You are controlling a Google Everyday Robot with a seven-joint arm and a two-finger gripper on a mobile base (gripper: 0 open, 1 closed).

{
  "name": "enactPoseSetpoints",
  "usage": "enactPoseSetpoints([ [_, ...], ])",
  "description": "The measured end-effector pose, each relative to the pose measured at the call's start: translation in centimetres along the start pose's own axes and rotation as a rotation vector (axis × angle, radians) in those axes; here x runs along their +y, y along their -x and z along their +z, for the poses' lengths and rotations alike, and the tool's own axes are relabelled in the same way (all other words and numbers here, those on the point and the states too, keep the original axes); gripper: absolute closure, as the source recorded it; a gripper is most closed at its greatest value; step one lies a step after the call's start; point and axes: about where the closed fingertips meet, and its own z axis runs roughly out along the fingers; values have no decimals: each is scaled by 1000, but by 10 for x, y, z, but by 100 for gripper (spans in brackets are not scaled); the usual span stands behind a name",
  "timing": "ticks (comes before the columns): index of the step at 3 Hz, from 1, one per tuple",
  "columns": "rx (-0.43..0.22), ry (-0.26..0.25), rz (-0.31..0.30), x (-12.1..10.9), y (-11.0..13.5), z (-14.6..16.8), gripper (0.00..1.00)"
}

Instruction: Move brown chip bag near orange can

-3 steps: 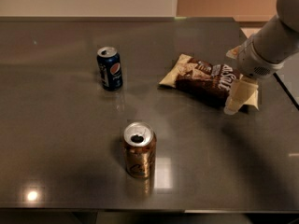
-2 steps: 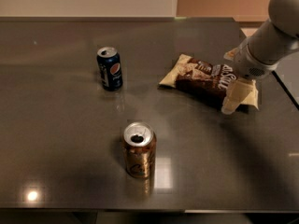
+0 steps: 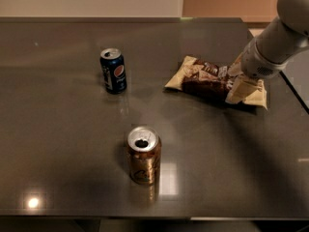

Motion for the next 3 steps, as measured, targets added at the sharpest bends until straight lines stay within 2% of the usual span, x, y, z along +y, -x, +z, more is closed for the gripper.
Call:
enactPoseSetpoints([
  [2,-13,2,-4,2,1,-15,87],
  [3,-36,3,-4,12,11,-35,100],
])
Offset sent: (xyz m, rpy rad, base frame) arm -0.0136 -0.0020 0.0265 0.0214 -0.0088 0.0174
